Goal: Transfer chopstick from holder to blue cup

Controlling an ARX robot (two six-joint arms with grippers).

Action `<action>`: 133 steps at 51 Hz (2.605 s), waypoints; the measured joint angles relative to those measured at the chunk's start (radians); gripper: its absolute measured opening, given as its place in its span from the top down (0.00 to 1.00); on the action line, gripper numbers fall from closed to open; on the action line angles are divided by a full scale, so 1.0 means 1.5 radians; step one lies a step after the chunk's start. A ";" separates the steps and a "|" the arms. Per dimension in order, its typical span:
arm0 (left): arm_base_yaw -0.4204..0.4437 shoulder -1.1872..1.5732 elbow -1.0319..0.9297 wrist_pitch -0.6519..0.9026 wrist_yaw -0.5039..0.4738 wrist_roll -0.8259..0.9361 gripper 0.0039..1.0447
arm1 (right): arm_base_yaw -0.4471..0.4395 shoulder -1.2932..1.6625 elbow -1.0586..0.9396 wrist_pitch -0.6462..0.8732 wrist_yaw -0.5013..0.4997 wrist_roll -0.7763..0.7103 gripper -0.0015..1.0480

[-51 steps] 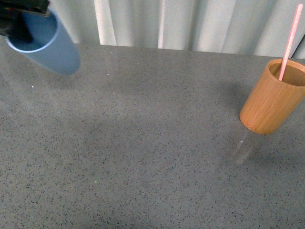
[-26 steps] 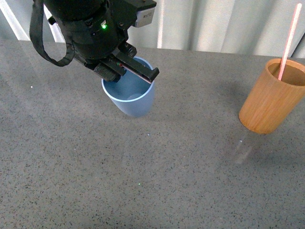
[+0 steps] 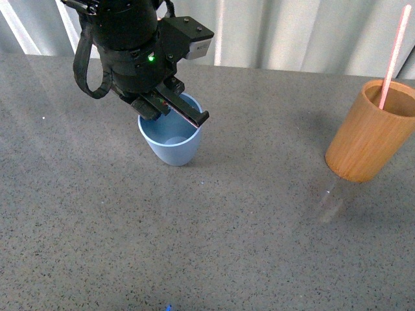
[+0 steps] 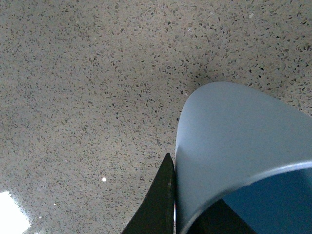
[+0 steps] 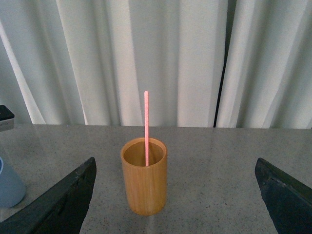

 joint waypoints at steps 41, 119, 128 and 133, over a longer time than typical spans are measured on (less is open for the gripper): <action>-0.033 -0.003 -0.011 -0.008 0.038 -0.013 0.97 | 0.000 0.000 0.000 0.000 0.000 0.000 0.10; 0.198 -0.307 -0.304 0.573 -0.190 -0.264 0.06 | 0.000 0.000 0.000 0.000 0.000 0.000 0.10; 0.197 -0.305 -0.314 0.573 -0.185 -0.279 0.06 | 0.000 0.000 0.000 0.000 -0.001 0.000 0.10; 0.210 -0.323 -0.407 0.786 0.027 -0.245 0.24 | 0.000 0.000 0.000 0.000 0.001 0.000 0.10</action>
